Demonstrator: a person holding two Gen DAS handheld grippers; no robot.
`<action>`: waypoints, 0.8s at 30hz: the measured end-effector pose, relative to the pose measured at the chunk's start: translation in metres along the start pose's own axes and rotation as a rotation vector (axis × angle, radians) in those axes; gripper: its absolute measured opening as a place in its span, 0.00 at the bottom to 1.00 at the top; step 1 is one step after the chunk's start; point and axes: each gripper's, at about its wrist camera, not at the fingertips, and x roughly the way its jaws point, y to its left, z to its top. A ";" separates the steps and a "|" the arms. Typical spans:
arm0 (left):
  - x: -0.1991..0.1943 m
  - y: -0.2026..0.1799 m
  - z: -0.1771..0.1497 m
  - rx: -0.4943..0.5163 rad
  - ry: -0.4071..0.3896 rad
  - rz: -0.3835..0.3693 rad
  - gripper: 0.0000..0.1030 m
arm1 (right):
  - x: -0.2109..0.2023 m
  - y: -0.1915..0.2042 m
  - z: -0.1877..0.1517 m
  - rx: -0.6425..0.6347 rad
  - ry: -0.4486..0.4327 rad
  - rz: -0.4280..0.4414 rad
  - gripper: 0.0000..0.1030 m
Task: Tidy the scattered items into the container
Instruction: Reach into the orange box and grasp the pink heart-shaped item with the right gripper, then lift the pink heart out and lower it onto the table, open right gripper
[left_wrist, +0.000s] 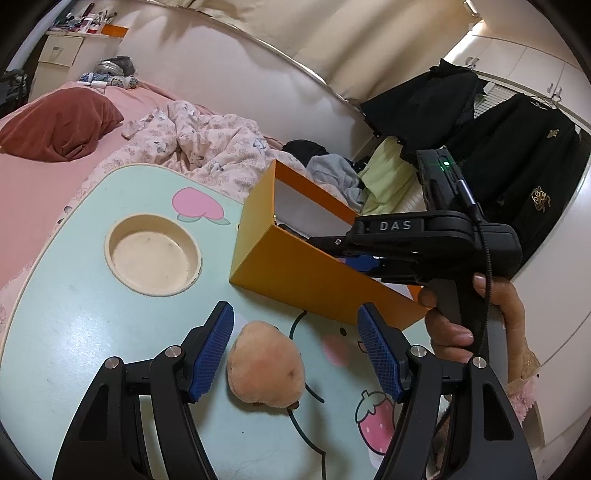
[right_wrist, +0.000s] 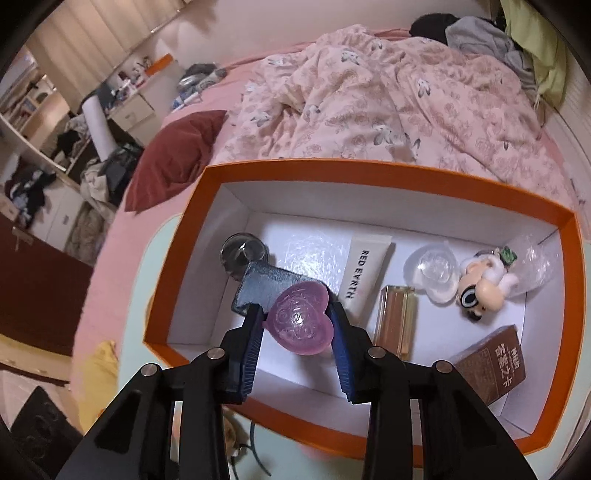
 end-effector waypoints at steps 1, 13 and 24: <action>0.000 0.000 0.000 0.000 -0.001 0.000 0.68 | -0.004 -0.001 -0.001 0.004 -0.014 0.014 0.33; 0.001 0.002 -0.001 -0.009 0.009 0.006 0.68 | -0.113 -0.013 -0.065 0.019 -0.360 0.124 0.33; 0.003 0.003 -0.001 -0.013 0.020 0.016 0.68 | -0.075 -0.028 -0.140 -0.094 -0.191 0.063 0.33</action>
